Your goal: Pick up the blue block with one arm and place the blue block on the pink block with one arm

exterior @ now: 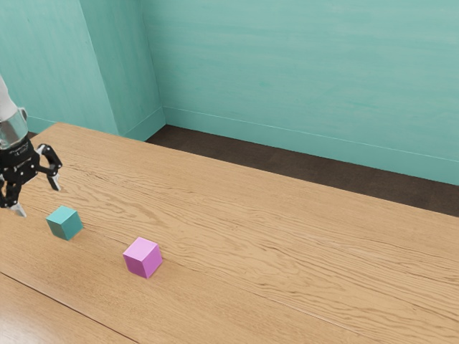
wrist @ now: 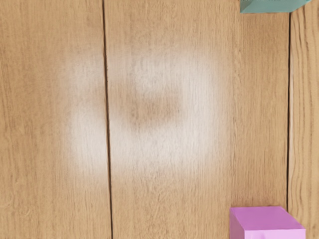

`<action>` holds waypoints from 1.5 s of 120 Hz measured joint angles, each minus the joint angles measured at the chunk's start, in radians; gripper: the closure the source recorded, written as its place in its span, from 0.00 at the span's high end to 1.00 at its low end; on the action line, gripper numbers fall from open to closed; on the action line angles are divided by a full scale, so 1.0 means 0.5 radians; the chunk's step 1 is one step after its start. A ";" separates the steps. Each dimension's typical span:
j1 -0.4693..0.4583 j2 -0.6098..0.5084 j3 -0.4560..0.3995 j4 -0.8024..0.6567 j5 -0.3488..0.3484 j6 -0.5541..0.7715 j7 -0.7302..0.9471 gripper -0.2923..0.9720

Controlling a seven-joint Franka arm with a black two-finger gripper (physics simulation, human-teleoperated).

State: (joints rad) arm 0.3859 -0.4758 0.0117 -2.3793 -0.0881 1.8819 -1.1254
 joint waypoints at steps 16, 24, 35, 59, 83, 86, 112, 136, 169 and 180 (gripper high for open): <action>0.047 0.008 -0.002 -0.094 0.022 0.094 0.261 0.77; 0.016 0.017 -0.032 -0.107 0.040 0.107 0.424 0.77; 0.025 0.030 -0.041 -0.115 0.079 0.145 0.642 0.76; 0.135 0.287 -0.036 -0.162 0.118 0.357 1.081 0.77; 0.165 0.433 -0.035 -0.216 0.117 0.574 1.393 0.77; 0.168 0.436 -0.035 -0.225 0.117 0.599 1.425 0.77; 0.248 0.491 -0.033 -0.227 0.127 0.724 1.678 0.77; 0.274 0.556 -0.041 -0.217 0.154 0.832 2.046 0.77; 0.321 0.615 -0.042 -0.212 0.177 0.957 2.440 0.77; 0.321 0.649 -0.042 -0.211 0.179 1.021 2.556 0.77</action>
State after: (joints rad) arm 0.5464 -0.1514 -0.0092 -2.4850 0.0015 2.3922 0.1527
